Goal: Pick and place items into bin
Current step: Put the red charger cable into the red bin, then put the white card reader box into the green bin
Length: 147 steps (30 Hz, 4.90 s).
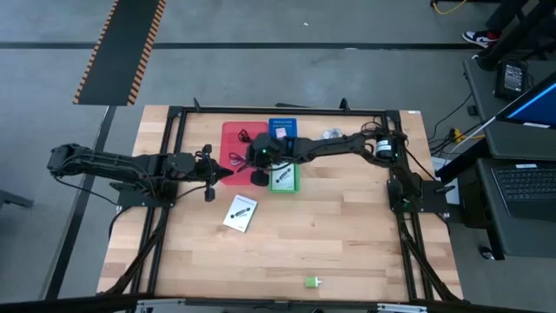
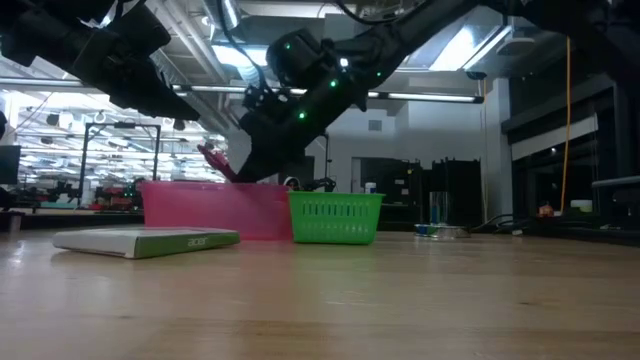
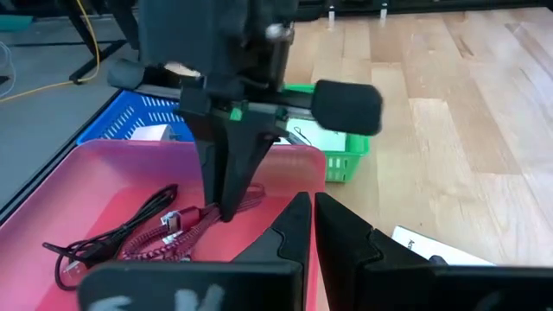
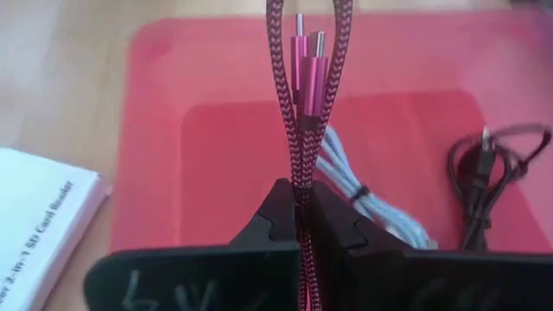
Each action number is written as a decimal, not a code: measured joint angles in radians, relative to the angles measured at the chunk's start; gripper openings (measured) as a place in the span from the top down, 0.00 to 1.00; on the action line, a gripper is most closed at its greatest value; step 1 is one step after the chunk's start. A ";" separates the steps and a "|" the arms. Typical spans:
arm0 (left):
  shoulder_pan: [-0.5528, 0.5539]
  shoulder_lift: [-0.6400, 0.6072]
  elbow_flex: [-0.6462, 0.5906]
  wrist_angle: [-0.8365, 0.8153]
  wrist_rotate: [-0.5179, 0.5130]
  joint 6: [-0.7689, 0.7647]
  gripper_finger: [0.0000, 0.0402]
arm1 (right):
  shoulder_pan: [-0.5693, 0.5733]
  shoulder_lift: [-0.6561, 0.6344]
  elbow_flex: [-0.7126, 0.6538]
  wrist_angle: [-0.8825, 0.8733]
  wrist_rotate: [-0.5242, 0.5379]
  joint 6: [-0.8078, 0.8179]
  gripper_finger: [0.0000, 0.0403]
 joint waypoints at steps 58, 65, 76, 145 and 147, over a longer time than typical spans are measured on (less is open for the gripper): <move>-0.086 0.023 0.003 -0.045 0.132 -0.152 0.99 | 0.306 -0.179 -0.130 0.167 0.146 0.056 1.00; -0.147 0.111 0.067 -0.136 0.126 -0.195 0.99 | 0.314 -0.181 -0.130 0.171 0.146 0.091 1.00; -0.239 0.277 0.104 -0.183 0.130 -0.329 0.99 | 0.327 -0.182 -0.251 0.313 0.143 0.134 1.00; -0.181 0.764 0.294 -0.264 -0.050 -0.308 0.99 | 0.325 -0.180 -0.293 0.362 0.141 0.136 1.00; -0.181 0.769 0.294 -0.264 -0.047 -0.320 0.99 | 0.325 -0.180 -0.293 0.362 0.141 0.136 1.00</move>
